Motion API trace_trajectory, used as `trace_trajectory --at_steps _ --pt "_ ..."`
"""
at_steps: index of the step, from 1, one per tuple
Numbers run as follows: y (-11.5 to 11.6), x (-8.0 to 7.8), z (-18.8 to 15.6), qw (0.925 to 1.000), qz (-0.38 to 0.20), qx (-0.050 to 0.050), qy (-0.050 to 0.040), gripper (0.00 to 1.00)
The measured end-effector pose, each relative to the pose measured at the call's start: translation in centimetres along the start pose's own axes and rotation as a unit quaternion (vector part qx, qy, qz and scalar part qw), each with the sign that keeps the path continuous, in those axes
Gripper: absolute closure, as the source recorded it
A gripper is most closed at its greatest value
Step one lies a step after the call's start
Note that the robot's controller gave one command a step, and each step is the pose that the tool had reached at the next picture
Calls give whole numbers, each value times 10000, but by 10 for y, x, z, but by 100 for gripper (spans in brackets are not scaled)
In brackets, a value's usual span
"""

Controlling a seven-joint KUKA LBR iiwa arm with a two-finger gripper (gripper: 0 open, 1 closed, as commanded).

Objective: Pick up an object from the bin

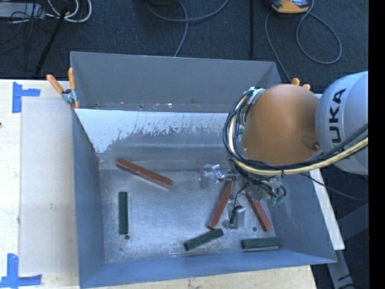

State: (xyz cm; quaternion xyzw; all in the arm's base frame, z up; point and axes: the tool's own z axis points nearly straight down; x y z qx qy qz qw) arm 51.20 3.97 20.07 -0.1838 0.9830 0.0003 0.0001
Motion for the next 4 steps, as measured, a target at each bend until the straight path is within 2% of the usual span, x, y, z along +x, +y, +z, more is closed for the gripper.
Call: trace_trajectory --at_steps 1,2,3,4 --pt "-5 18 135 9999 -145 -11 34 0" --pt "-6 16 131 9999 -142 0 7 100" --pt "-38 -7 100 9898 -1427 9 -12 100" --pt "-20 12 -40 9889 -1487 17 -32 100"
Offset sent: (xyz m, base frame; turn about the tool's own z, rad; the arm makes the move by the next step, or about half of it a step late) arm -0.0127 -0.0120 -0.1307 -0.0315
